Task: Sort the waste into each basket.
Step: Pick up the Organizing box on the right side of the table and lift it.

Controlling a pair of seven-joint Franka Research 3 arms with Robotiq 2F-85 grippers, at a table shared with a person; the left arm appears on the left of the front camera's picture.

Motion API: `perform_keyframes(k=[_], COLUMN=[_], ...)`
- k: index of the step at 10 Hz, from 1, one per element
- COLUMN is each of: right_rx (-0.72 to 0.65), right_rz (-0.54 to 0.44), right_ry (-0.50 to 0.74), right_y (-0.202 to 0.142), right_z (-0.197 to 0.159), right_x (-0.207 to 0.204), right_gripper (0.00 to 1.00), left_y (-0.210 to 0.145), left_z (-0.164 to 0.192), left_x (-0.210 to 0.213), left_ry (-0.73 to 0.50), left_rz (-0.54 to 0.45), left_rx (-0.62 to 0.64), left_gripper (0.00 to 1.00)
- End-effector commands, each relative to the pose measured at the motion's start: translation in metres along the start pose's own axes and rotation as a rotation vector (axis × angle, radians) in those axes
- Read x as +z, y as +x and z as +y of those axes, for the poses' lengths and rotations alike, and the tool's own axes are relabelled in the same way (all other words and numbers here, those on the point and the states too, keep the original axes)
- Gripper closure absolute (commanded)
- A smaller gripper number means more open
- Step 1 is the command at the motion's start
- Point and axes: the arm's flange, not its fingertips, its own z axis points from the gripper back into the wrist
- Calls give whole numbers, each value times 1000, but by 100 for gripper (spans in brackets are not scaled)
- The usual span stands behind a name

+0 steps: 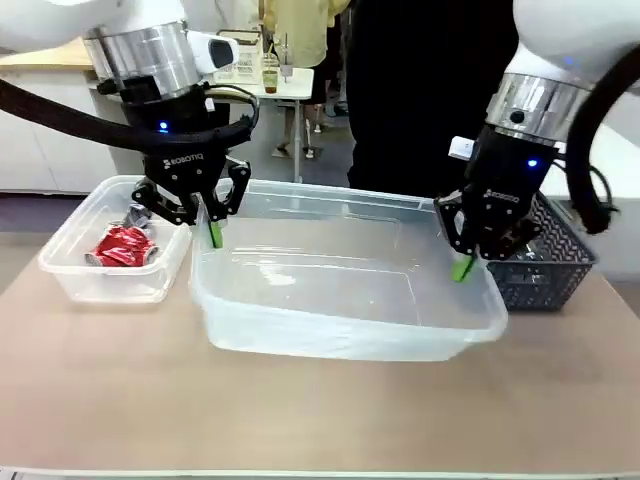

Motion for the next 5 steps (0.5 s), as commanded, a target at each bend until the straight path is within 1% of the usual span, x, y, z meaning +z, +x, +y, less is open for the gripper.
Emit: perform_keyframes(k=[1, 2, 3, 4, 5], right_rx=[-80, -75, -89, -122, -148], right_rz=[33, 59, 73, 78, 16], right_ry=[50, 45, 50, 69, 75], right_y=[35, 41, 45, 52, 57], right_z=[5, 2, -5, -15, -26], right_x=[5, 5, 5, 6, 5], right_gripper=[100, 100, 100, 100, 100], left_y=[21, 37, 55, 74, 84], left_z=[10, 11, 8, -2, -10], left_x=[-19, -33, -47, -63, -76], left_ry=[-39, -5, 10, 34, 50], left_rz=[15, 33, 51, 70, 82], left_rx=[2, 24, 20, -13, -50], left_gripper=[100, 100, 100, 100, 100])
